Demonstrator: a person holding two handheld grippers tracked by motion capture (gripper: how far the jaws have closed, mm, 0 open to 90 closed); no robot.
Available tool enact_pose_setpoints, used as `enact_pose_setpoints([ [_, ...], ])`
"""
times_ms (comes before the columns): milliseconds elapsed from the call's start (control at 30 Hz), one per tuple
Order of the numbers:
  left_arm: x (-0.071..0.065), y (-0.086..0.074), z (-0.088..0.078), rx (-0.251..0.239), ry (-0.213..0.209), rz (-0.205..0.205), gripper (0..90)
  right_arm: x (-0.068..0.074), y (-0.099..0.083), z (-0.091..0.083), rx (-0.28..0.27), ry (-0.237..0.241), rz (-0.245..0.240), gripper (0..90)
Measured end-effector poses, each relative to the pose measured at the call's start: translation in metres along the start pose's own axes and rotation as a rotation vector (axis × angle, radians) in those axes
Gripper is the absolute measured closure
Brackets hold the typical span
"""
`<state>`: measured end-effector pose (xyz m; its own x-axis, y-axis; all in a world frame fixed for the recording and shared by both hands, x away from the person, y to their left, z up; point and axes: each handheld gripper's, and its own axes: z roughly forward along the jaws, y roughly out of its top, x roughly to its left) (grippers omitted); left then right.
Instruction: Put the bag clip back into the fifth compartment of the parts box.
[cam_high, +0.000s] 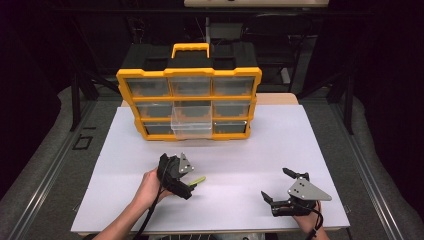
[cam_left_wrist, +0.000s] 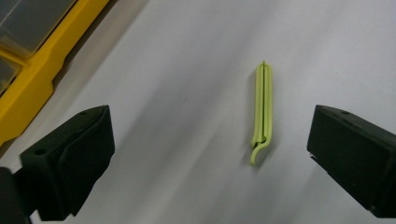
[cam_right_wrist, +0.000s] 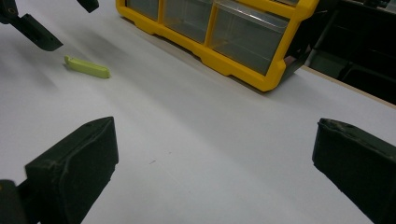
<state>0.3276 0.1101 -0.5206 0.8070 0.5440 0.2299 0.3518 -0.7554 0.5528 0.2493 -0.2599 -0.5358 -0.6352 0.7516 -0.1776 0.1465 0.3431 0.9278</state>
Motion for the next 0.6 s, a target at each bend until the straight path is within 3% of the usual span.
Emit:
enact_pose_setpoints([
  [167, -0.003, 0.002, 0.0, 0.0, 0.007, 0.006, 15.1, 0.0, 0.0, 0.0, 0.006, -0.011, -0.003, 0.0],
  [300, -0.005, 0.006, 0.001, 0.006, 0.004, 0.016, 18.6, 0.0, 0.0, 0.0, 0.011, -0.014, -0.005, 0.1],
  [600, -0.012, 0.012, 0.008, 0.047, -0.042, 0.032, 46.9, 0.0, 0.0, 0.0, 0.013, -0.018, -0.007, 0.3],
])
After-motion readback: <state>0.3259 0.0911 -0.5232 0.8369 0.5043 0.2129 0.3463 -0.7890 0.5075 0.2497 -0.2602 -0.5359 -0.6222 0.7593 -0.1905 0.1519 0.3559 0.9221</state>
